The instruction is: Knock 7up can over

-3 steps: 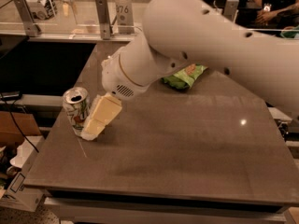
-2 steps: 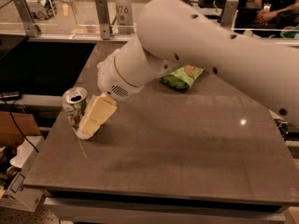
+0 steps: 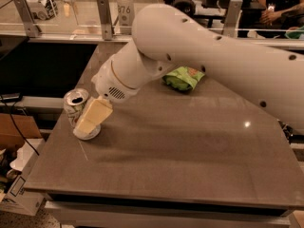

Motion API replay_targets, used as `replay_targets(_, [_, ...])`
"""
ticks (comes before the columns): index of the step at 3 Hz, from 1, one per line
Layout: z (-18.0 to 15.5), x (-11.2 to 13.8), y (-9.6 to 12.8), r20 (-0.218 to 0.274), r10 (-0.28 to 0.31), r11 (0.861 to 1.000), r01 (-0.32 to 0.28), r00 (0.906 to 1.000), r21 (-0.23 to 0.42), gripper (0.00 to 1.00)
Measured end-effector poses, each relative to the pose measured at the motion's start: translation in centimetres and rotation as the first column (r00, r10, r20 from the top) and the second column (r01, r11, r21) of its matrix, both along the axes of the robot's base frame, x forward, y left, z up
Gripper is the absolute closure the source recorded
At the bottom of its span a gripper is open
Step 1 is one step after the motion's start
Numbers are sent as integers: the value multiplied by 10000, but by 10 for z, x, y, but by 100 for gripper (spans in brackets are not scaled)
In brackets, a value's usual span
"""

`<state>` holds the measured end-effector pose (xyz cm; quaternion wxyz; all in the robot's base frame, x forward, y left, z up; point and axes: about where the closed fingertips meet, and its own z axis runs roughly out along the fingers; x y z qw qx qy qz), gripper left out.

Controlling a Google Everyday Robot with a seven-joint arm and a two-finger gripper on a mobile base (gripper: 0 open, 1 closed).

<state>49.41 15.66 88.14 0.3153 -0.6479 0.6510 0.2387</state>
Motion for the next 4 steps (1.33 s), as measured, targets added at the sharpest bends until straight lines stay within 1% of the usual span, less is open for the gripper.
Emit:
replay_targets(1, [-1, -2, 2, -360, 89, 9999, -87, 9993, 62, 40])
replay_targets(2, [2, -6, 0, -741, 201, 9993, -176, 9971, 343, 64])
replay_targets(3, [14, -6, -16, -817, 40, 9987, 2, 9967, 507, 87])
replay_targets(4, [27, 1, -41, -668, -188, 9998, 187, 9976, -17, 100])
